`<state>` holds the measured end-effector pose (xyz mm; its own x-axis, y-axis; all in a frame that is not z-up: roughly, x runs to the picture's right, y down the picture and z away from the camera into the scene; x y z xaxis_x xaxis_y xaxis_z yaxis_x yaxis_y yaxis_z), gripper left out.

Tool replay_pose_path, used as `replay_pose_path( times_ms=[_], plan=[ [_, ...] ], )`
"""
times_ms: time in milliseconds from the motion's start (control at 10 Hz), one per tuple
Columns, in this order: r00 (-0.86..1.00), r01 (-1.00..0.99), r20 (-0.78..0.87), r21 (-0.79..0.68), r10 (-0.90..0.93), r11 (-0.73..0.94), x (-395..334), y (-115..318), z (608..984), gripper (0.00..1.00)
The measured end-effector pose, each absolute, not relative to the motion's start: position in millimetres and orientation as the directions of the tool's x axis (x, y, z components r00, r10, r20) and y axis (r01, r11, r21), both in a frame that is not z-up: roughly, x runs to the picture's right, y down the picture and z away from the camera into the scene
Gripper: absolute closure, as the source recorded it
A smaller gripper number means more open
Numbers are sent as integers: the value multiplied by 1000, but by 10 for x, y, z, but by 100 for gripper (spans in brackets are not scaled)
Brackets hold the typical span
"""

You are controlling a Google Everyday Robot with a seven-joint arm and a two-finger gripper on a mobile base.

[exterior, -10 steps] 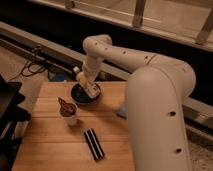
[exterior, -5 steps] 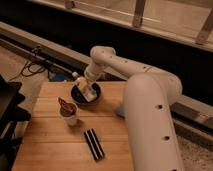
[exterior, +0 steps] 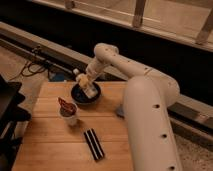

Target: Place the bottle in the ceramic bowl

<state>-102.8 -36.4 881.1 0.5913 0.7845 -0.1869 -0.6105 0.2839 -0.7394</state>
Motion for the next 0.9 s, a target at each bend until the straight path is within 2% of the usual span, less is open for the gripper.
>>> replay_pose_path(
  times_ms=[900],
  plan=[
    [610, -624, -161, -701, 776, 346, -1135, -450, 8667, 20]
  ],
)
